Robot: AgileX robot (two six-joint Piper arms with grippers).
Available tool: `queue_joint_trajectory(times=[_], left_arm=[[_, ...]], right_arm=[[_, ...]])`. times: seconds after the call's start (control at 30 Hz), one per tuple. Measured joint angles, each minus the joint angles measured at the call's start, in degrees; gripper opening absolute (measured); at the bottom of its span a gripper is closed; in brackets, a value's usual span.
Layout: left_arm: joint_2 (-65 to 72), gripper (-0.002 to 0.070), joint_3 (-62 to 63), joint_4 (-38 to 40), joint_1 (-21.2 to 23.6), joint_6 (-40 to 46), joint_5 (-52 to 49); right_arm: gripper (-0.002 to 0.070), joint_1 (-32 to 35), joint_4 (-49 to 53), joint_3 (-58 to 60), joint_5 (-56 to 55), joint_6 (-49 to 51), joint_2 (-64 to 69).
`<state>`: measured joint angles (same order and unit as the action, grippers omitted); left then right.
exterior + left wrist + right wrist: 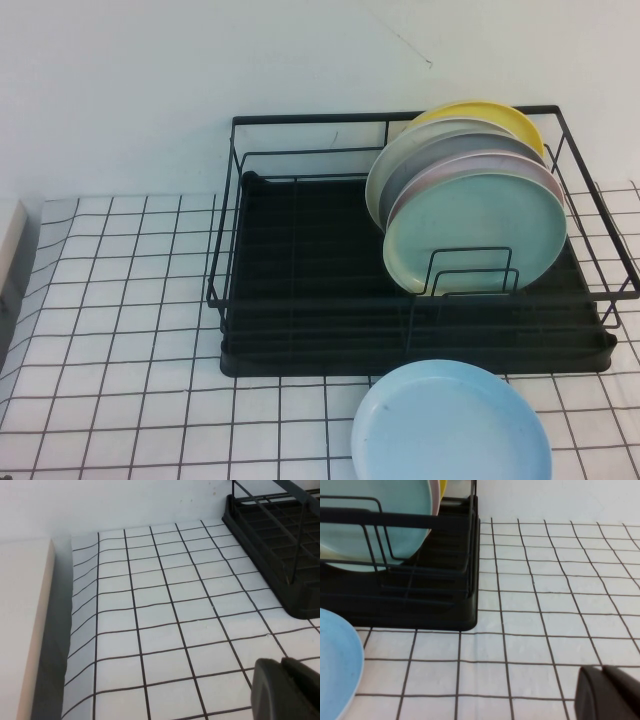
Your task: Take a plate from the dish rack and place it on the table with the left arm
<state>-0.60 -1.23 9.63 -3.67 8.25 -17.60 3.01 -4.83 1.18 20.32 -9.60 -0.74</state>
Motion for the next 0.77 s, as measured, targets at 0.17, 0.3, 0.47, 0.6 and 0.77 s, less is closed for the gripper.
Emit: queue_joint_trajectory(times=[0.17,0.3,0.47,0.6,0.77], left_arm=[[0.0,-0.0002,0.0,0.0,0.0,0.0,0.0],[0.0,-0.0002,0.1,-2.3,0.0,0.1,-0.5],[0.0,-0.0002,0.2,-2.8,0.0,-0.4,-0.6],[0.0,-0.0002,0.2,-2.8,0.0,-1.4,-0.6],[0.0,-0.0002,0.2,-2.9,0.0,1.5,-0.8]], right_arm=[[-0.0003,0.0,0.0,0.0,0.0,0.0,0.0],[-0.0003,0.0,0.0,0.0,0.0,0.0,0.0],[-0.0003,0.0,0.0,0.0,0.0,0.0,0.0],[-0.0003,0.0,0.0,0.0,0.0,0.0,0.0],[-0.0003,0.0,0.0,0.0,0.0,0.0,0.0]])
